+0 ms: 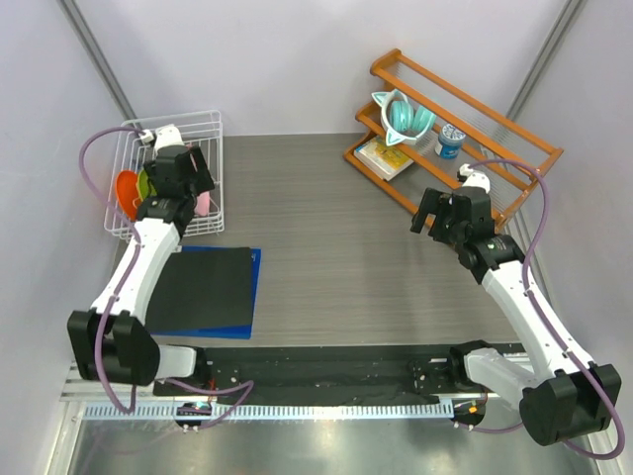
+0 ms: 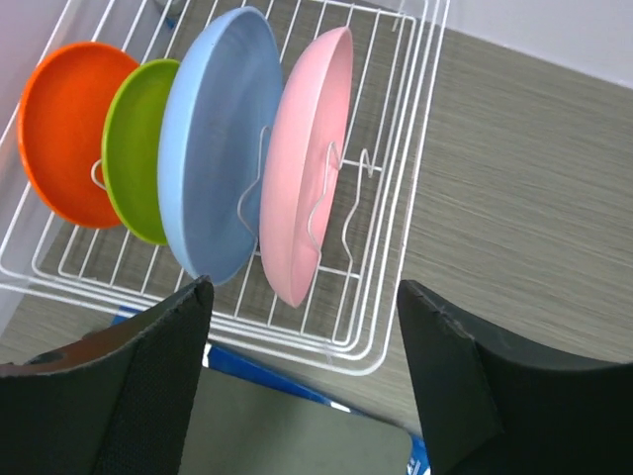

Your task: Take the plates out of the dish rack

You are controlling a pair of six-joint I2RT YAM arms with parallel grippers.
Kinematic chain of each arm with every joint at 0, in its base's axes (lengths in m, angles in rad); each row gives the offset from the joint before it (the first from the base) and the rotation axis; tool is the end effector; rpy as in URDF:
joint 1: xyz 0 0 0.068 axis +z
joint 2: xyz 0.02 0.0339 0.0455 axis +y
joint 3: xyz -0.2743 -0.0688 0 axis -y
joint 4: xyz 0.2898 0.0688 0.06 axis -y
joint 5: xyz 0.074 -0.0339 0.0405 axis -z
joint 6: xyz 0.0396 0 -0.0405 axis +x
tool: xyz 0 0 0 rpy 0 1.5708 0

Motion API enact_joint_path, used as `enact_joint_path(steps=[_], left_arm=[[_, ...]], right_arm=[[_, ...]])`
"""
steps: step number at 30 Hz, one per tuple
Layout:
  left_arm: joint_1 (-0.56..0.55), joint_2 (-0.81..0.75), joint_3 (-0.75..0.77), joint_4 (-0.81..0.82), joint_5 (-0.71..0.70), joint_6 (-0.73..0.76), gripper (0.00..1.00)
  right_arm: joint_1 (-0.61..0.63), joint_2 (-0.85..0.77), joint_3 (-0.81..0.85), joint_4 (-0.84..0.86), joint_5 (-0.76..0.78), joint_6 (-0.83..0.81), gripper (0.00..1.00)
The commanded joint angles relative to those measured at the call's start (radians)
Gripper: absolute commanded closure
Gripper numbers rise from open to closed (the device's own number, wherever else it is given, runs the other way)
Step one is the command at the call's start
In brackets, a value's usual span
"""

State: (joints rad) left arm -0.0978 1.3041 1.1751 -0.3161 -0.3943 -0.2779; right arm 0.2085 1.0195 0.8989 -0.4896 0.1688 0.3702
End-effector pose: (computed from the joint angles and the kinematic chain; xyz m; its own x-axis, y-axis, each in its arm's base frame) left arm 0.3425 -0.0183 0.3527 -0.3421 -0.2209 -0.9133 -0.3627 0.9277 -0.0886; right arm 0.2595 0.0481 0.3071 -0.5477 0.2487 -0.7988 0.1382 0.9686 0.2068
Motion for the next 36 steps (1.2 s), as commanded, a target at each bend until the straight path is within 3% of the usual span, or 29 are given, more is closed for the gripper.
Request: enact_joint_path(steps=[1, 11, 20, 23, 30, 36], left_arm=[[0.000, 0.090, 0.050, 0.103, -0.075, 0.011, 0.26], [-0.003, 0.191, 0.015, 0.238, -0.248, 0.031, 0.35], [-0.013, 0.277, 0.021, 0.238, -0.268, 0.029, 0.74], [-0.013, 0.277, 0.017, 0.241, -0.291, 0.026, 0.76], [-0.016, 0.273, 0.038, 0.224, -0.305, 0.045, 1.00], [-0.029, 0.274, 0.049, 0.218, -0.340, 0.066, 1.00]], right_arm=[[0.003, -0.007, -0.002, 0.074, -0.023, -0.001, 0.02], [0.003, 0.030, -0.021, 0.103, -0.048, -0.002, 0.02], [0.003, 0.083, -0.011, 0.123, -0.077, 0.013, 0.02], [0.003, 0.082, -0.021, 0.128, -0.071, 0.010, 0.02], [0.003, 0.093, -0.035, 0.134, -0.081, 0.015, 0.02], [0.003, 0.085, -0.049, 0.134, -0.084, 0.018, 0.02]])
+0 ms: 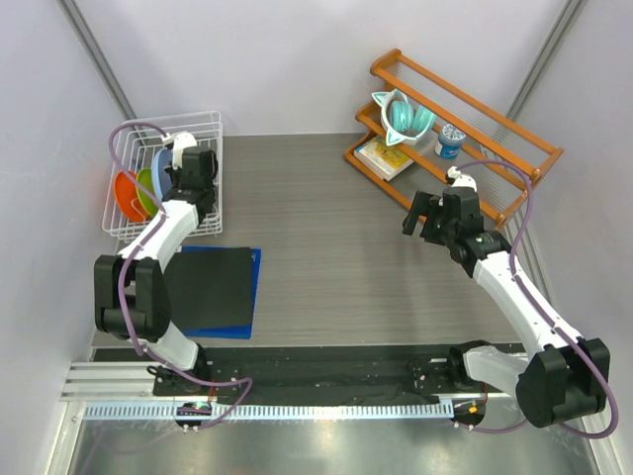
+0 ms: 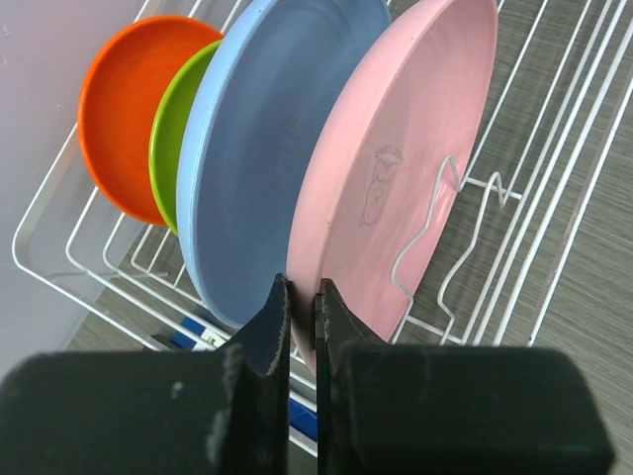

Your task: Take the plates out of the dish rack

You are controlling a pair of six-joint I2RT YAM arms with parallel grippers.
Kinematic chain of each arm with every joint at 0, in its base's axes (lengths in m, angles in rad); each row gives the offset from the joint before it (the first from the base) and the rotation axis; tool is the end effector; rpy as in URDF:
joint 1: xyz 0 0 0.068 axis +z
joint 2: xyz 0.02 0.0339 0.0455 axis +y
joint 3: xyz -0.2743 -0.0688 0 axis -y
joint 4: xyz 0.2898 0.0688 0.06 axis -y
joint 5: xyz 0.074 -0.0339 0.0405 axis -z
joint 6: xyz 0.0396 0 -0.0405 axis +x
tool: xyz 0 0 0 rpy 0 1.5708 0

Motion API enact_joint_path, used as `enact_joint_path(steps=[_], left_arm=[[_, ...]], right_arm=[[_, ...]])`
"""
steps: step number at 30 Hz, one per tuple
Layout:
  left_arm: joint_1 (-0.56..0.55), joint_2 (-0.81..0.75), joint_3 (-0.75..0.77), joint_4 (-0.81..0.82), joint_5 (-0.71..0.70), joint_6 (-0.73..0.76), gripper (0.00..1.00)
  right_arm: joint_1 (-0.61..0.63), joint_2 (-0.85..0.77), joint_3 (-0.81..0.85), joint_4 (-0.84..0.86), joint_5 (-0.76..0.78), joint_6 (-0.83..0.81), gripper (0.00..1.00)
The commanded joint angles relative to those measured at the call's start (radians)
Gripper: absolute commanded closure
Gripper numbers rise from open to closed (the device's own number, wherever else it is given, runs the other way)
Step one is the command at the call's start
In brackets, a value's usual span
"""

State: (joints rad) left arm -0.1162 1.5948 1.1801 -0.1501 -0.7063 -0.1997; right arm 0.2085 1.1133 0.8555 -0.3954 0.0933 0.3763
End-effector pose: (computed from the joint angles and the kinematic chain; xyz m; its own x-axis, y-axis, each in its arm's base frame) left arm 0.4042 -0.0213 0.2701 -0.4306 -0.1017 -0.8968 -0.5527 0.8152 0.1729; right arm 0.2790 0.0553 0.2748 -0.6021 0.2466 -0.7594 0.0941 0.9664 0.2392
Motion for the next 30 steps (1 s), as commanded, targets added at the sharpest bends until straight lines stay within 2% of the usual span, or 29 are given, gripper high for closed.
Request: enact_joint_path(steps=[1, 11, 17, 23, 27, 30], left_arm=[[-0.023, -0.016, 0.046, 0.052, -0.045, -0.006, 1.00], [-0.132, -0.027, 0.107, 0.034, -0.198, 0.098, 1.00], [-0.186, -0.094, 0.134, 0.009, -0.265, 0.155, 1.00], [-0.215, -0.199, 0.156, -0.043, -0.271, 0.177, 1.00], [-0.223, -0.239, 0.200, -0.166, -0.275, 0.160, 1.00], [-0.238, -0.268, 0.222, -0.245, -0.199, 0.097, 1.00]], right_arm=[[0.003, -0.010, -0.007, 0.036, -0.010, 0.012, 0.02], [0.003, -0.024, -0.013, 0.036, -0.027, 0.019, 0.02], [0.002, -0.046, -0.016, 0.032, -0.044, 0.018, 0.01], [0.003, -0.079, -0.024, 0.024, -0.059, 0.030, 0.01], [0.003, -0.102, -0.023, 0.012, -0.078, 0.036, 0.01], [0.003, -0.119, -0.021, 0.010, -0.147, 0.042, 0.01]])
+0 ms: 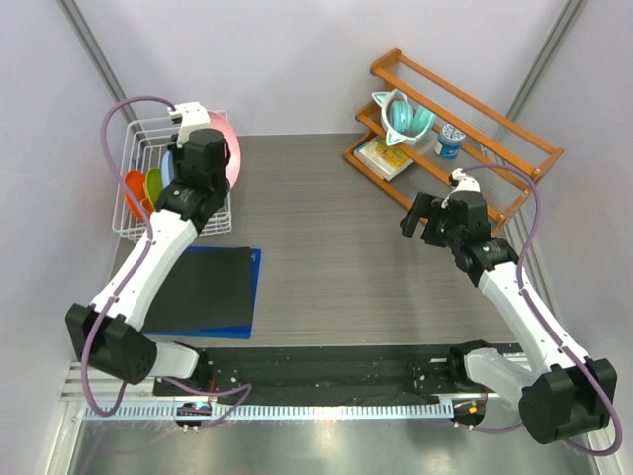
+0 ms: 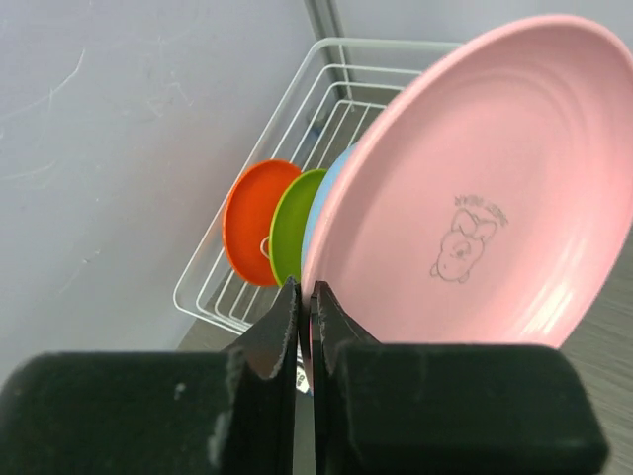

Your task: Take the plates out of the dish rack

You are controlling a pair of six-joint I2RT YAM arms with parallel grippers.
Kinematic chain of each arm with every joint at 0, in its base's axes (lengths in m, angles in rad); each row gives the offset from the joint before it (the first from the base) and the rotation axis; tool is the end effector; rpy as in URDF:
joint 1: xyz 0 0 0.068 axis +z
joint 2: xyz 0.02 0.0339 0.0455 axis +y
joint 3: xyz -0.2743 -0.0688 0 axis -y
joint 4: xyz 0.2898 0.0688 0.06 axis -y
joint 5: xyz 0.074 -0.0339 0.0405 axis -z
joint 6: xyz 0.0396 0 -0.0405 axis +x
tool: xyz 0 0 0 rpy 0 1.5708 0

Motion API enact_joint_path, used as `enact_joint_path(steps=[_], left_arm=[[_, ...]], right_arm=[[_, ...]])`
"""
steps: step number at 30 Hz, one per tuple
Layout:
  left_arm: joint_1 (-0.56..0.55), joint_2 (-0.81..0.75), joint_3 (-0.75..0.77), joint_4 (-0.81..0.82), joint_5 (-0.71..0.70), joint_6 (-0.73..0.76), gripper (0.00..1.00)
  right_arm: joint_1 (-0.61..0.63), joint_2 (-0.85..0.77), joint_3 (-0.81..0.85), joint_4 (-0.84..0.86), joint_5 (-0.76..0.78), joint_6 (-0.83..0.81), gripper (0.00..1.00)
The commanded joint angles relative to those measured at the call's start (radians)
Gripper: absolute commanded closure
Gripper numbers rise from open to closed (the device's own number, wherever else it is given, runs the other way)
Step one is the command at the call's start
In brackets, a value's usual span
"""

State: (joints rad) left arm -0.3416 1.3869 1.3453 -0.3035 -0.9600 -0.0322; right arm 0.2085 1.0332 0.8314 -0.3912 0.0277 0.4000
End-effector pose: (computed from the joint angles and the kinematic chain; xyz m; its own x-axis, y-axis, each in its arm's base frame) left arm 0.3434 -0.0877 0.3984 -0.3014 0.0876 -0.9495 -0.5442 0.8019 0.2467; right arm 0.2641 0.0547 0.2863 -0.5754 0.2761 -0.7698 0.0430 0.9502 0.3087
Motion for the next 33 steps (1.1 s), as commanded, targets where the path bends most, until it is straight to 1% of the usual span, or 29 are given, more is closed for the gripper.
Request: enact_joint_path(steps=[1, 2, 4, 5, 7, 8, 11, 12, 13, 15, 19, 23, 31, 32, 33], left_arm=[[-0.014, -0.081, 0.061, -0.152, 0.102, -0.096, 1.00], [-0.022, -0.092, 0.060, -0.172, 0.188, -0.142, 1.00], [-0.027, -0.123, 0.051, -0.221, 0.301, -0.199, 1.00], [-0.034, -0.132, 0.043, -0.232, 0.416, -0.224, 1.00], [-0.045, -0.147, 0.005, -0.241, 0.486, -0.306, 1.00], [-0.057, -0.157, -0.012, -0.238, 0.571, -0.334, 1.00], [-0.094, -0.175, -0.096, -0.197, 0.650, -0.414, 1.00], [-0.100, -0.180, -0.118, -0.178, 0.712, -0.431, 1.00], [-0.108, -0.186, -0.161, -0.162, 0.733, -0.472, 1.00], [-0.131, -0.187, -0.187, -0.134, 0.765, -0.503, 1.00], [-0.180, -0.181, -0.218, -0.112, 0.764, -0.534, 1.00], [-0.232, -0.177, -0.239, -0.083, 0.776, -0.569, 1.00], [-0.330, -0.131, -0.242, -0.063, 0.754, -0.583, 1.00], [-0.335, -0.126, -0.242, -0.063, 0.751, -0.586, 1.00], [-0.338, -0.124, -0.245, -0.060, 0.751, -0.589, 1.00]], right_arm=[[0.003, -0.042, 0.003, 0.006, -0.101, 0.020, 0.01], [0.003, -0.044, 0.005, 0.009, -0.135, 0.025, 0.01], [0.005, -0.050, 0.009, 0.018, -0.192, 0.042, 0.02], [0.006, -0.051, 0.009, 0.037, -0.213, 0.049, 0.02], [0.025, -0.065, 0.002, 0.067, -0.256, 0.075, 0.02], [0.032, -0.070, 0.002, 0.095, -0.265, 0.083, 0.02], [0.072, -0.073, -0.009, 0.156, -0.285, 0.129, 0.02], [0.081, -0.070, -0.012, 0.173, -0.293, 0.141, 0.02], [0.106, -0.064, -0.018, 0.201, -0.293, 0.163, 0.03], [0.130, -0.055, -0.021, 0.221, -0.293, 0.180, 0.03], [0.187, -0.033, -0.032, 0.271, -0.281, 0.204, 0.04], [0.212, 0.016, -0.037, 0.281, -0.252, 0.206, 0.04], [0.255, 0.085, -0.046, 0.330, -0.239, 0.195, 0.05], [0.259, 0.096, -0.043, 0.327, -0.233, 0.194, 0.07], [0.259, 0.116, -0.038, 0.322, -0.233, 0.192, 0.14]])
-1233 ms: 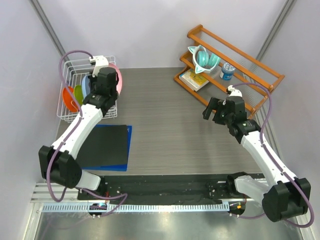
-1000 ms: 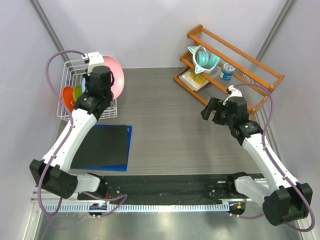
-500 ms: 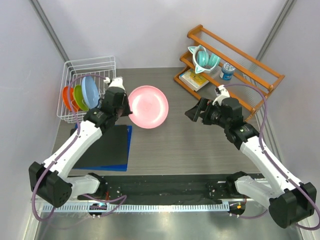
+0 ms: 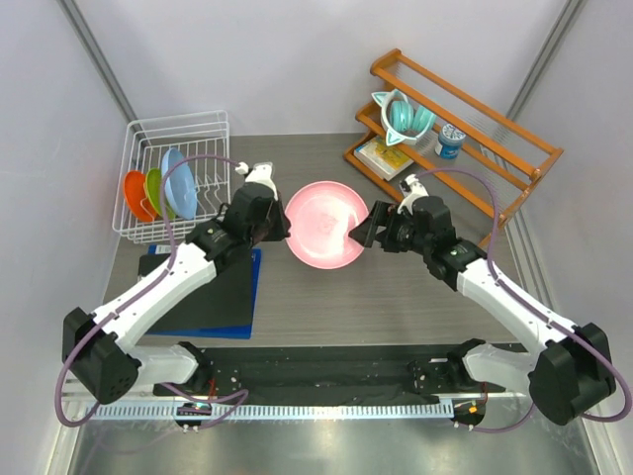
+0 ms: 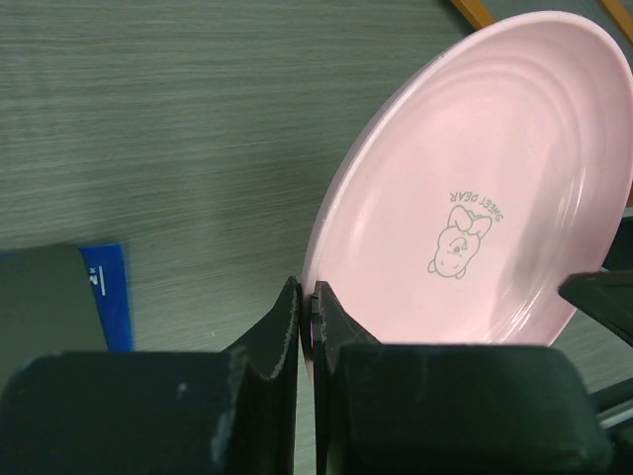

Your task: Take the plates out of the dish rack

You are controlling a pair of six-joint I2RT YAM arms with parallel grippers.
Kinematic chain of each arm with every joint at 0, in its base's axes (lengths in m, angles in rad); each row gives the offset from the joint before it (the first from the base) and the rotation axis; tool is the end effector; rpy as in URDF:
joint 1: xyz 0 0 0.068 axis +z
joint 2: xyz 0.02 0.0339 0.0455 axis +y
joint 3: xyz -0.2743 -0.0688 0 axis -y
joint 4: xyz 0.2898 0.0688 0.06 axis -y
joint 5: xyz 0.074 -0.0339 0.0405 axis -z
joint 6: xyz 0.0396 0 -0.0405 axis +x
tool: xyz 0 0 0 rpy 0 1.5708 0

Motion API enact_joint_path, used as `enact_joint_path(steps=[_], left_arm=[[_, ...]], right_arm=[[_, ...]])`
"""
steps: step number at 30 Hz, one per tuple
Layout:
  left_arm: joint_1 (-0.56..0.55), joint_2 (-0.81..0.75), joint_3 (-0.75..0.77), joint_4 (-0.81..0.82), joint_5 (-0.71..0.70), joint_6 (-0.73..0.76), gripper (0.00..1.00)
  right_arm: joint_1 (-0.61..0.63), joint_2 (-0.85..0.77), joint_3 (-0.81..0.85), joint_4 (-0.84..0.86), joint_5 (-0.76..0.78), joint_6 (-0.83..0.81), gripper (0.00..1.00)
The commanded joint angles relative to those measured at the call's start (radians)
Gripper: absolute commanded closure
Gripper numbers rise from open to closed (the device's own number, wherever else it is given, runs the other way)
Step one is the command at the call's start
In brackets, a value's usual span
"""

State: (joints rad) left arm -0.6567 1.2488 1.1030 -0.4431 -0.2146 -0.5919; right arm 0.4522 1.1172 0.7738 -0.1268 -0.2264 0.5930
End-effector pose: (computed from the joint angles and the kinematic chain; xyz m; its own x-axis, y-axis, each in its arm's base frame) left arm 0.2605 -0.1901 0.3284 -0.6196 -0.2107 -0.7561 0.1332 0.9211 -0.3658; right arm 0.2599 0.1361 0.2680 -0.6765 0.2768 -0.6824 -0.2746 0.7650 0.5825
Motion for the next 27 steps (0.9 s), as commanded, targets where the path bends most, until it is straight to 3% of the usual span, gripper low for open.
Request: enact_joint_path(steps=[1, 2, 4, 5, 6, 7, 8, 9, 10, 12, 13, 20, 27], left_arm=[[-0.032, 0.015, -0.006, 0.086, 0.004, -0.031, 1.00], [-0.034, 0.014, -0.008, 0.087, 0.003, -0.031, 1.00], [-0.041, 0.014, -0.012, 0.089, -0.002, -0.029, 1.00], [-0.043, 0.014, -0.011, 0.087, -0.006, -0.028, 1.00], [-0.043, 0.014, -0.012, 0.089, -0.006, -0.023, 1.00], [-0.043, 0.009, -0.018, 0.087, -0.015, -0.022, 1.00], [-0.043, 0.000, -0.022, 0.084, -0.026, -0.023, 1.00], [-0.043, -0.005, -0.026, 0.081, -0.057, -0.025, 0.92], [-0.041, -0.011, -0.035, 0.083, -0.071, -0.020, 0.63], [-0.041, -0.026, -0.037, 0.066, -0.123, -0.014, 0.45], [-0.043, -0.031, -0.041, 0.058, -0.138, -0.005, 0.01], [-0.043, -0.103, -0.031, -0.052, -0.388, 0.066, 0.01], [-0.043, -0.222, -0.066, -0.051, -0.607, 0.124, 0.01]], right_arm=[[0.016, 0.042, 0.019, 0.055, 0.022, -0.001, 0.21], [0.017, 0.050, 0.018, 0.055, 0.025, 0.001, 0.39], [0.017, 0.064, 0.013, 0.049, 0.022, 0.002, 0.61], [0.017, 0.066, 0.010, 0.052, 0.021, 0.002, 0.82], [0.017, 0.067, 0.004, 0.050, 0.024, 0.004, 0.95], [0.017, 0.061, 0.002, 0.046, 0.032, 0.004, 0.99], [0.017, 0.052, 0.001, 0.041, 0.044, 0.004, 0.99], [0.017, 0.044, -0.007, 0.033, 0.056, 0.005, 0.99], [0.017, 0.035, -0.008, 0.026, 0.091, 0.004, 0.99], [0.017, 0.009, -0.011, -0.006, 0.146, 0.002, 0.99], [0.017, 0.001, -0.011, -0.016, 0.186, 0.002, 0.99], [0.005, 0.082, 0.015, -0.140, 0.288, 0.010, 0.99], [-0.021, 0.203, 0.012, -0.134, 0.345, 0.025, 0.99]])
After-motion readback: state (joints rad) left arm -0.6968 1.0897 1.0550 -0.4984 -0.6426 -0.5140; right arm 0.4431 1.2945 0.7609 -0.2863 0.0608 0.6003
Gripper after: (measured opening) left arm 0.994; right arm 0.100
